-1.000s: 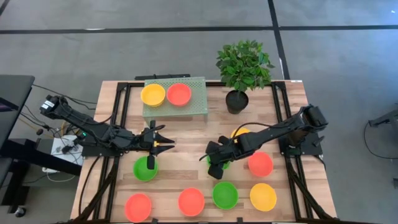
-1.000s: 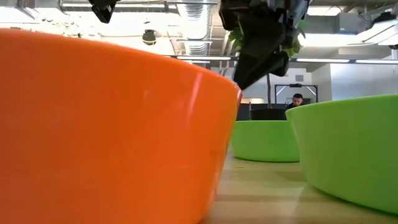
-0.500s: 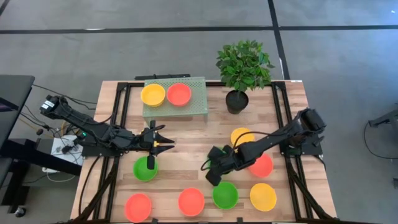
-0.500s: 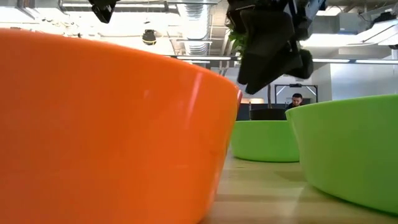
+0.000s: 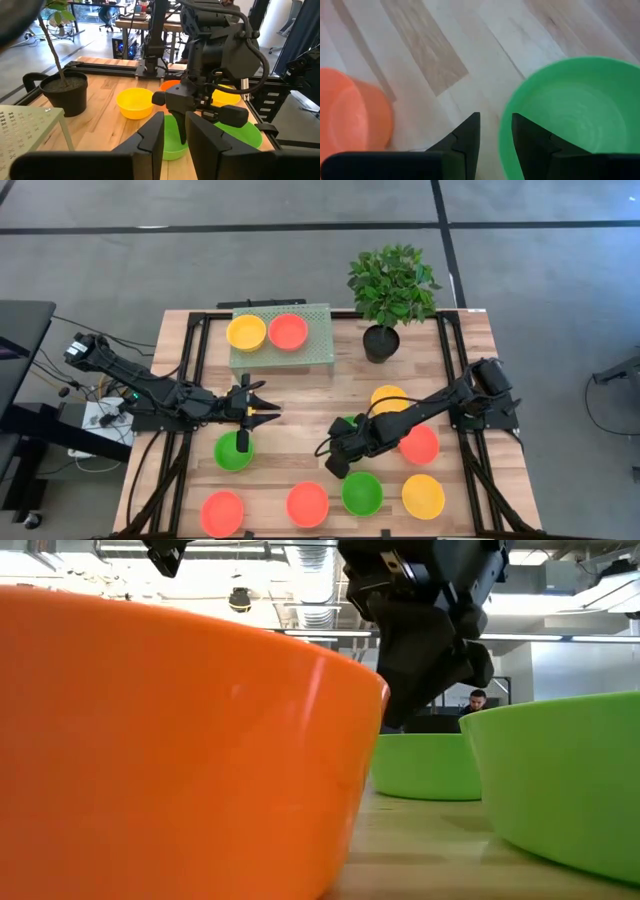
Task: Pick & Place Mini bowls
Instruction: Put the green bowl on the shelf
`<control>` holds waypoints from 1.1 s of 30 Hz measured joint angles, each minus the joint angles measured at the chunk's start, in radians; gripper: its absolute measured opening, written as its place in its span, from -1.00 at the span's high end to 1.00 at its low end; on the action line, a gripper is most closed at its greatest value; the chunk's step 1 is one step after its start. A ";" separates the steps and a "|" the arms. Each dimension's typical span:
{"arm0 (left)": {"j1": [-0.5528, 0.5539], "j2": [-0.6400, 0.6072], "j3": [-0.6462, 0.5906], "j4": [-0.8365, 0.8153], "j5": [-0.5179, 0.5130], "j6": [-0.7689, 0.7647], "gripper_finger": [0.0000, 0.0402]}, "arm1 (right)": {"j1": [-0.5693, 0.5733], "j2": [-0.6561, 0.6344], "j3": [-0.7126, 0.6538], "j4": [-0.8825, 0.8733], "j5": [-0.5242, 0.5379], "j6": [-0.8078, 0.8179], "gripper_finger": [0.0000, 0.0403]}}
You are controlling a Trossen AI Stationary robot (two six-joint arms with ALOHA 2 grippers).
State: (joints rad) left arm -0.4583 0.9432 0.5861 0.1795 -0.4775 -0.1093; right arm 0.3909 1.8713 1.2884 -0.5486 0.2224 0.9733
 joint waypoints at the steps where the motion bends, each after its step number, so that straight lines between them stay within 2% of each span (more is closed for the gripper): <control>1: 0.000 0.000 0.000 0.000 0.000 0.000 0.60 | 0.000 0.000 0.000 -0.014 0.001 0.006 0.47; 17: 0.000 0.000 0.000 0.000 0.000 -0.002 0.60 | 0.006 0.008 0.001 -0.041 0.015 0.072 0.47; 33: 0.000 0.000 0.000 -0.003 0.000 -0.003 0.60 | 0.003 0.066 0.001 -0.063 -0.061 0.022 0.47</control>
State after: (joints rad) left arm -0.4587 0.9436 0.5861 0.1768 -0.4773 -0.1118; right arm 0.3943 1.9369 1.2892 -0.6116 0.1618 0.9950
